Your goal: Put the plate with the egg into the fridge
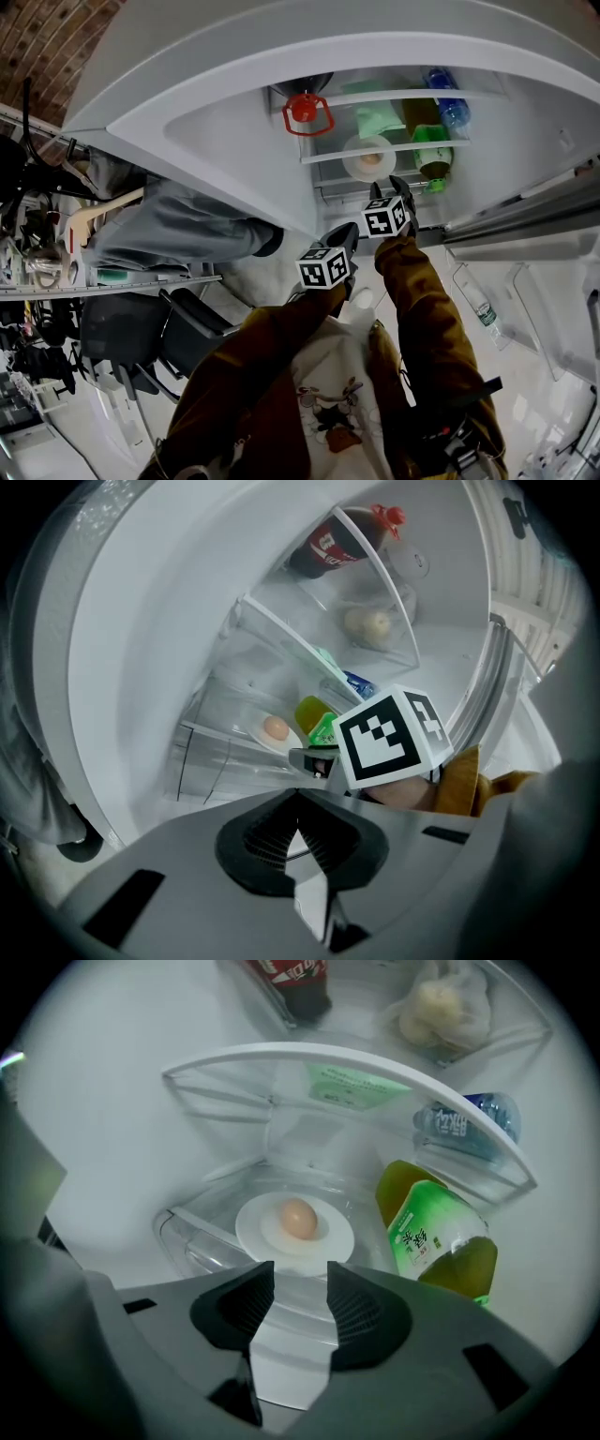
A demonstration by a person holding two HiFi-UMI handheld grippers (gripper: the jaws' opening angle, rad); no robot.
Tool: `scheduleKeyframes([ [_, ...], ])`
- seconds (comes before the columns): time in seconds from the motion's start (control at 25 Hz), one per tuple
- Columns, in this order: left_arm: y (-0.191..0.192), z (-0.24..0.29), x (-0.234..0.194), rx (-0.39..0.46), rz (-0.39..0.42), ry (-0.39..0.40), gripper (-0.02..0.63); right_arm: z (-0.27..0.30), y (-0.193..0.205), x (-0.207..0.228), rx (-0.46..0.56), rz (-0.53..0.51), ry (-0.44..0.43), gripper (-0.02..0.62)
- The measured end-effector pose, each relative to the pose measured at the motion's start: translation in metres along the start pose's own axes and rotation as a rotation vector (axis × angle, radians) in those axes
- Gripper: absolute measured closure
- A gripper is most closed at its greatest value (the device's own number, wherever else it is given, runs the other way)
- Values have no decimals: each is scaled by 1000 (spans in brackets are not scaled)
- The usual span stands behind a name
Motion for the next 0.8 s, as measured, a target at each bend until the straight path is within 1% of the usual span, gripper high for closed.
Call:
scheduleKeyframes([
  [0.16, -2, 1, 0, 3, -1, 3, 598, -8, -4, 1, 32, 41, -30, 414],
  [0.28, -3, 2, 3, 5, 18, -3, 598, -16, -3, 2, 56, 69, -38, 416],
  [0.4, -5, -1, 7, 15, 38, -19, 598, -29, -1, 4, 82, 100, -46, 445],
  [0.52, -5, -4, 12, 19, 51, -17, 598, -44, 3, 5, 112, 151, -70, 468],
  [0.64, -4, -8, 18, 24, 62, -9, 598, -60, 6, 4, 136, 196, -90, 474],
  [0.8, -6, -14, 25, 43, 62, 8, 598, -83, 7, 10, 179, 215, -89, 488],
])
Point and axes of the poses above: the fingertips, and each gripper's own axes: z forward along the fingers, x to its right, y out of its underside, the point moved 8 cm from there along -z, backward along the fingers, and after that the axes turned 6 degrees about -x, right-handed, at the moved point
